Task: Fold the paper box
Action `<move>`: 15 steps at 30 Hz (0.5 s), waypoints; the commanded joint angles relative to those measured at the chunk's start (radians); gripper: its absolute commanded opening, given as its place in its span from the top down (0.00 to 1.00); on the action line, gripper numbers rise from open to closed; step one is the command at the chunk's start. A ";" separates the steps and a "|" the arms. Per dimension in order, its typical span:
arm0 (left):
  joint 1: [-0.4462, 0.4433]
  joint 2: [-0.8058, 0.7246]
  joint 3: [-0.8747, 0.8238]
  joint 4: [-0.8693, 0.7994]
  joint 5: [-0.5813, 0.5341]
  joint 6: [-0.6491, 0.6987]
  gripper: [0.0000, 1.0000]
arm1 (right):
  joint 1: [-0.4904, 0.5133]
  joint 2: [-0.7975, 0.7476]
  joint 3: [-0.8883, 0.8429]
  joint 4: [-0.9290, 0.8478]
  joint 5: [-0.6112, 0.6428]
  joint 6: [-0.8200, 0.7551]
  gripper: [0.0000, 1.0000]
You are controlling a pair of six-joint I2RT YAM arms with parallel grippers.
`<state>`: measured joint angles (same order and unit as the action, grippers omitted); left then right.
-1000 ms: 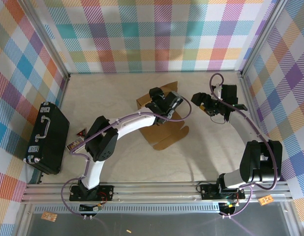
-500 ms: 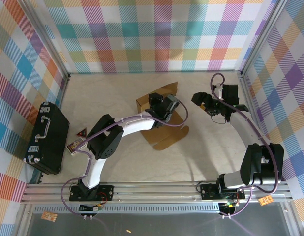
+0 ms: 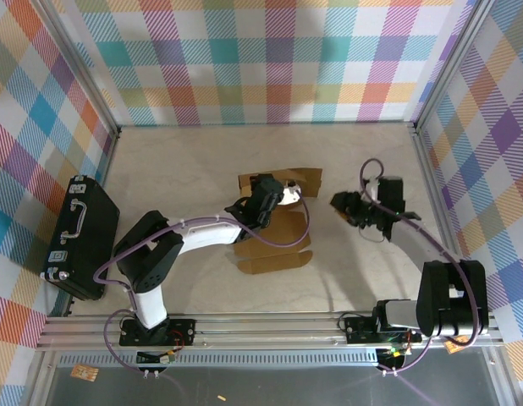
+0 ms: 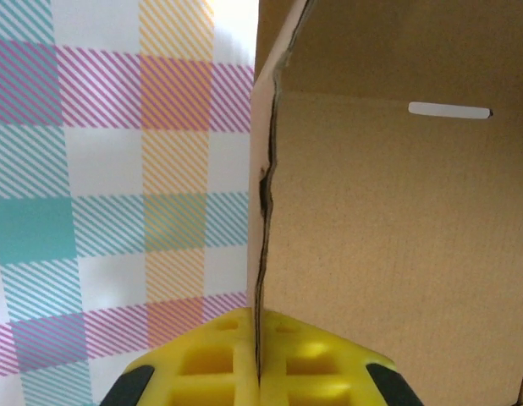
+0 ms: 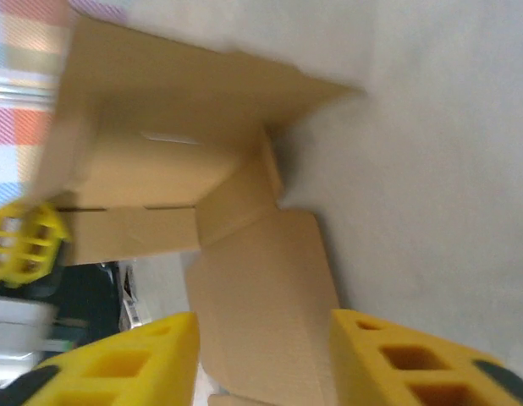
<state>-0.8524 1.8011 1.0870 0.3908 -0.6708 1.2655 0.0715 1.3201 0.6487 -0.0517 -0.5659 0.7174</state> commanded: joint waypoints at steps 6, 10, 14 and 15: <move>-0.022 -0.033 -0.042 0.042 0.159 -0.027 1.00 | 0.094 0.230 -0.078 0.509 0.157 0.143 1.00; -0.026 -0.047 -0.044 0.026 0.168 -0.024 1.00 | 0.148 0.318 -0.096 0.629 0.264 0.173 1.00; -0.030 -0.032 -0.042 0.041 0.158 -0.016 1.00 | 0.232 0.405 -0.111 0.768 0.373 0.192 1.00; -0.033 -0.031 -0.045 0.043 0.158 -0.017 1.00 | 0.253 0.426 -0.122 0.819 0.403 0.206 1.00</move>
<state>-0.8703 1.7828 1.0588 0.4469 -0.5415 1.2655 0.2794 1.7077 0.5499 0.5728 -0.2756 0.8833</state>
